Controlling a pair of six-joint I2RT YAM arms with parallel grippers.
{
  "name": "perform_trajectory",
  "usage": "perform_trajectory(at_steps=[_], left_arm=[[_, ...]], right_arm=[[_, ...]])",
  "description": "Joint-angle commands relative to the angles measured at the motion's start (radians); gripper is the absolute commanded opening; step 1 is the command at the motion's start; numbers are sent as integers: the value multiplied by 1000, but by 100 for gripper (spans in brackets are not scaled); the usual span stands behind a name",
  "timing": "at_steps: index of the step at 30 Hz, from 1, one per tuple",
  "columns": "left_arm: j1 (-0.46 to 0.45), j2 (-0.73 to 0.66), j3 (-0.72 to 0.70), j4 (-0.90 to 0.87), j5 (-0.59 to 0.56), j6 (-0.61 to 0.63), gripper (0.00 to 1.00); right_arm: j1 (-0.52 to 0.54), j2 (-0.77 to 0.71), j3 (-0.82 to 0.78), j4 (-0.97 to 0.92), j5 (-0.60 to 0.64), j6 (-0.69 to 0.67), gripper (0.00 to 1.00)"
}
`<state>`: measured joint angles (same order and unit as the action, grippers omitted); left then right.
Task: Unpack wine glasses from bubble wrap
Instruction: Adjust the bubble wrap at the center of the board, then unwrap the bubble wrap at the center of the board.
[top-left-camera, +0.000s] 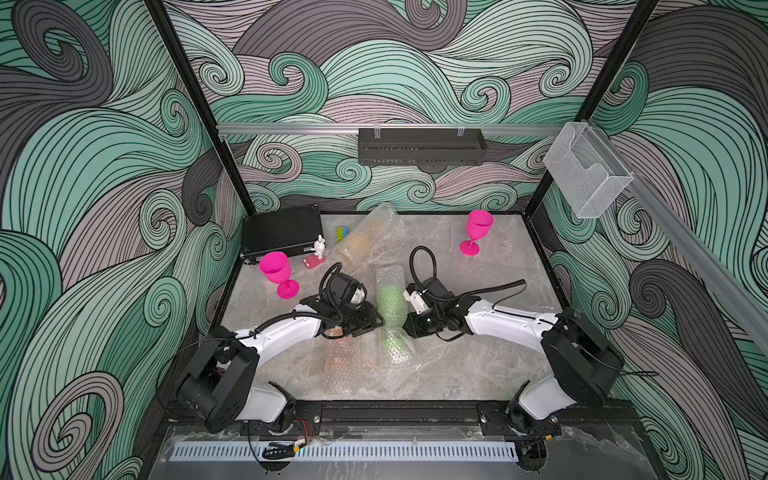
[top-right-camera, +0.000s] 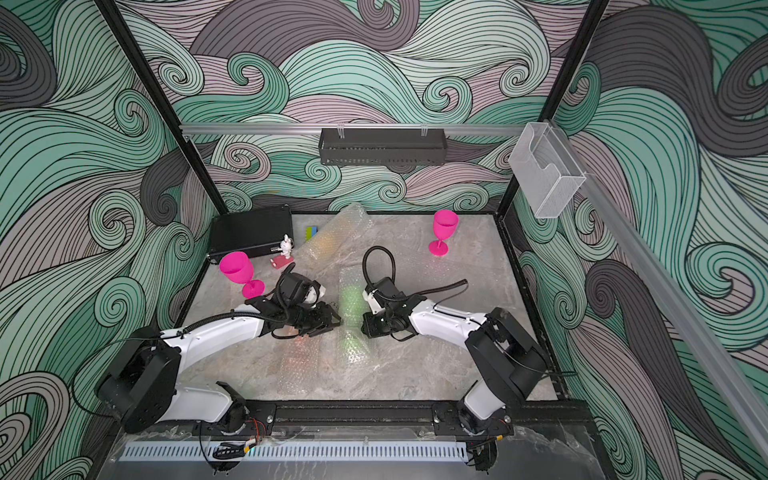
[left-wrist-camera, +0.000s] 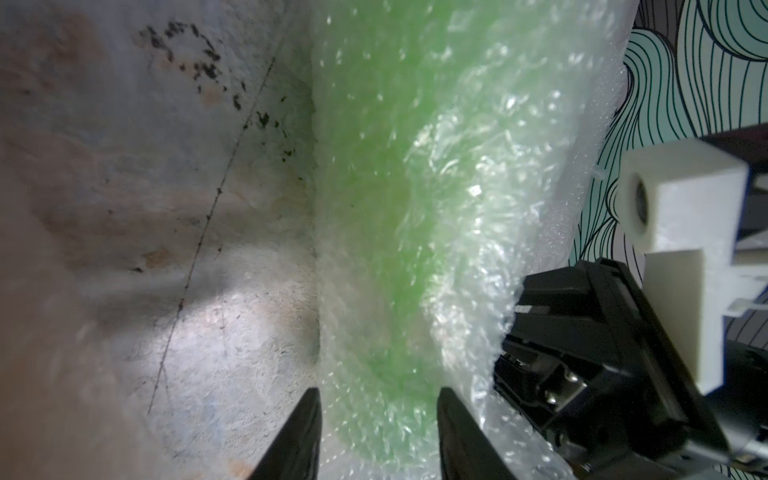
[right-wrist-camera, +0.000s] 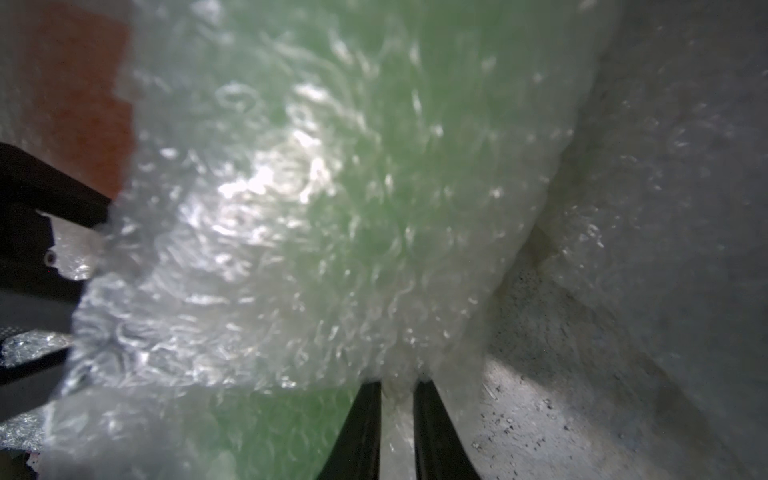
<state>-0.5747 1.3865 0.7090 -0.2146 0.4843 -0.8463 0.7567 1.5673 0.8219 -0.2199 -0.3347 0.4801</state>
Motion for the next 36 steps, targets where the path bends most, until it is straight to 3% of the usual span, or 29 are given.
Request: perform_trajectory(at_steps=[1, 9, 20, 30, 36], left_arm=[[-9, 15, 14, 20, 17, 6, 46], [-19, 71, 38, 28, 23, 37, 34], [-22, 53, 81, -32, 10, 95, 0], [-25, -45, 139, -199, -126, 174, 0], [-47, -64, 149, -202, -149, 192, 0]], right_arm=[[-5, -9, -12, 17, -26, 6, 20], [-3, -8, -9, 28, -56, 3, 23], [-5, -58, 7, -38, -9, -37, 35], [-4, -164, 82, -177, 129, -114, 43], [-3, -192, 123, -149, 91, -95, 47]])
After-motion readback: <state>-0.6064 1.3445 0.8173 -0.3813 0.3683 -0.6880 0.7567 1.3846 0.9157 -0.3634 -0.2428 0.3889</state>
